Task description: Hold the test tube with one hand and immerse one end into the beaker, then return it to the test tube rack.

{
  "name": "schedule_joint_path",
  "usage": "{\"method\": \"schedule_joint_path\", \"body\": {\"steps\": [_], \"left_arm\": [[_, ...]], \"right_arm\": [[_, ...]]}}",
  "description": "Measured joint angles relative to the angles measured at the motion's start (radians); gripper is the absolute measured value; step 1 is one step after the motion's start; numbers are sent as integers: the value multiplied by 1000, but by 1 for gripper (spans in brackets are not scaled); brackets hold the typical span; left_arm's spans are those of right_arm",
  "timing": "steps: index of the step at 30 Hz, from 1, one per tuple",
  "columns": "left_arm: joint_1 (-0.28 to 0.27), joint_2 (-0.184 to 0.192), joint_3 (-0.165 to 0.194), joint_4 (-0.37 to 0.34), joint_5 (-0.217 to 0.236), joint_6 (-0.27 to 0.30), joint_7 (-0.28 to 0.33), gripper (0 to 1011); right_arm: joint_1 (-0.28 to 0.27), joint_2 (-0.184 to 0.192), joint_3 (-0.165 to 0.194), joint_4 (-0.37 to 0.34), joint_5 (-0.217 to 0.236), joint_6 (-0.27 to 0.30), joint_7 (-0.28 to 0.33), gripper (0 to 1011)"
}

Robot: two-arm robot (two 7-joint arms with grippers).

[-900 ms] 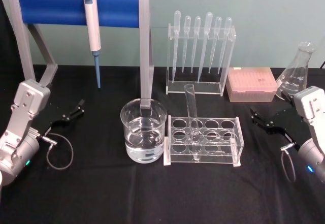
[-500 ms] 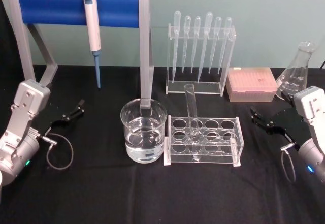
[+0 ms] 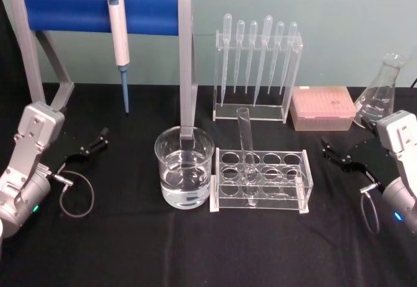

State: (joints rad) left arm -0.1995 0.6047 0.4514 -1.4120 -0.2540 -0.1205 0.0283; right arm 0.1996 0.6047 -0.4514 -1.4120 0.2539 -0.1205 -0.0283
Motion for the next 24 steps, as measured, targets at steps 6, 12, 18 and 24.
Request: {"method": "schedule_joint_path", "body": {"steps": [6, 12, 18, 24], "left_arm": [[0, 0, 0, 0, 0, 0, 0, 1000], [0, 0, 0, 0, 0, 0, 0, 1000], [0, 0, 0, 0, 0, 0, 0, 1000], [0, 0, 0, 0, 0, 0, 0, 1000]], "right_arm": [[0, 0, 0, 0, 0, 0, 0, 1002], [0, 0, 0, 0, 0, 0, 0, 1002], [-1, 0, 2, -1, -1, 0, 0, 1002], [-52, 25, 23, -64, -24, -5, -2, 1002]]}}
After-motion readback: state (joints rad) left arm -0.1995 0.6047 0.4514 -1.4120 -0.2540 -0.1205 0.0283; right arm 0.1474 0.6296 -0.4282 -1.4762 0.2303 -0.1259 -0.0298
